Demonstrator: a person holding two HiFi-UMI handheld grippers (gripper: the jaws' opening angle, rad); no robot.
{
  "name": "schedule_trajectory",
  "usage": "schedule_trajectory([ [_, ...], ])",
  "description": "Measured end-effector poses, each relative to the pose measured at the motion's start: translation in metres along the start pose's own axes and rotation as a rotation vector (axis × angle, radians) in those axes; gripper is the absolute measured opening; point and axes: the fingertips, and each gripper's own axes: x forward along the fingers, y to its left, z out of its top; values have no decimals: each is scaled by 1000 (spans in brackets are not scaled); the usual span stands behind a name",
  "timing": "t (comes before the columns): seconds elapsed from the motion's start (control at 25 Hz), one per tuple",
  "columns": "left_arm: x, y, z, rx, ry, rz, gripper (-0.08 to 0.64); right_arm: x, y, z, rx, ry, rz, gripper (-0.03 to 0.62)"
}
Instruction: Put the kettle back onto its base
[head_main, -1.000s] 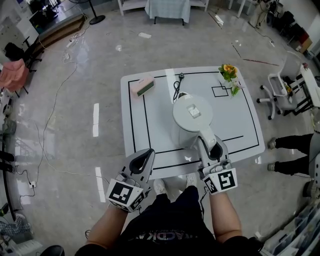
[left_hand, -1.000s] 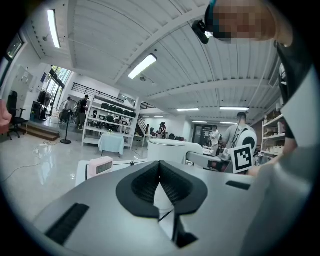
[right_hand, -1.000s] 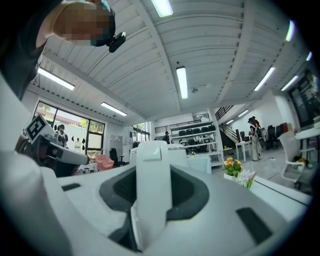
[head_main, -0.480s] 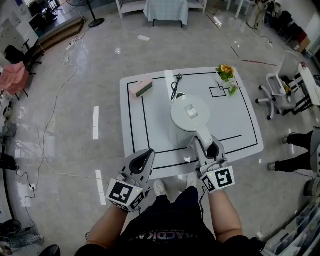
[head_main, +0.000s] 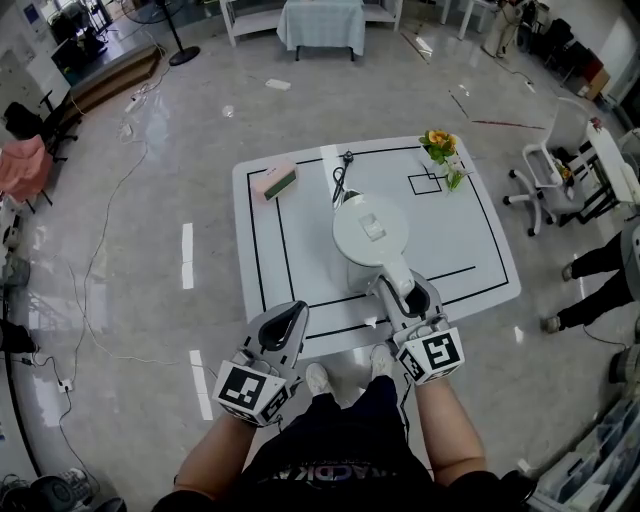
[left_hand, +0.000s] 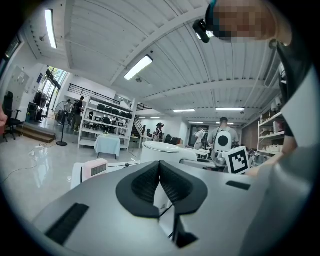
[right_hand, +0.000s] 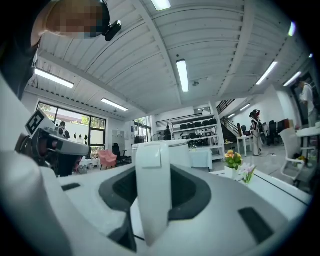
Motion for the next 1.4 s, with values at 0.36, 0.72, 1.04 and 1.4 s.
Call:
schedule_trajectory([
  [0.36, 4, -16, -3, 23, -9, -73, 6, -30, 3, 11, -57, 28, -28, 164],
  [0.72, 23, -53, 2, 20, -41, -152, 6, -68, -10, 40, -142, 18, -69, 164],
  [1.04, 40, -97, 3, 17, -65, -113, 6, -89, -36, 57, -148, -3, 1, 158],
  [1.4, 50, -160, 0, 43, -60, 40, 5, -127, -74, 67, -141, -29, 128, 67],
])
